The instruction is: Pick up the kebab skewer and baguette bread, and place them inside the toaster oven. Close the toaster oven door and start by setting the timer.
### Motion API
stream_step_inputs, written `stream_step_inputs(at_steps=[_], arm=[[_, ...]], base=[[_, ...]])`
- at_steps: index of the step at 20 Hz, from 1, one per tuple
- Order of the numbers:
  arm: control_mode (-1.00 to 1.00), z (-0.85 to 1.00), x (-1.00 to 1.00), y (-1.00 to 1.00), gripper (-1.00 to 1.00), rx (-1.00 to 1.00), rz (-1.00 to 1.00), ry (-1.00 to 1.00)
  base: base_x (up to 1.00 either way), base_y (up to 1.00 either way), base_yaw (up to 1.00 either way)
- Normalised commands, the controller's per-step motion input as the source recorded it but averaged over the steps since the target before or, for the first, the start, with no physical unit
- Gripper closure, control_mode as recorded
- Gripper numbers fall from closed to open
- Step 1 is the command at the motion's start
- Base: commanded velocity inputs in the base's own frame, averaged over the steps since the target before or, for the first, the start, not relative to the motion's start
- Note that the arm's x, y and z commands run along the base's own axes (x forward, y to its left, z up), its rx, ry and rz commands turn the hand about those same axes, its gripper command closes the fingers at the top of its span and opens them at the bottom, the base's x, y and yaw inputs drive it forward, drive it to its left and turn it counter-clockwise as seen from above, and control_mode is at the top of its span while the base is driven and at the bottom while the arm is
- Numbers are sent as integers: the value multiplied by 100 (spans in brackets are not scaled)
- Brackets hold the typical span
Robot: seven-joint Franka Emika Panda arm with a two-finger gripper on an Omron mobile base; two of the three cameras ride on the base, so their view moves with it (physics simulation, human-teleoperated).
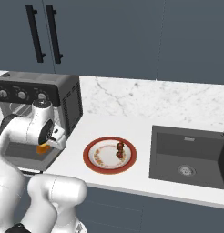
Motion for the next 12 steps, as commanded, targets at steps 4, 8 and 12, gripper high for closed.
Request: stream_step_inputs(at_steps=[4,8,12], arm=[[-100,12,29,100,100,2,-11,0],[-100,33,43,100,100,0,-1,0],[-100,26,56,93,100,0,0,1]], base=[[0,0,0],[0,0,0],[0,0,0]])
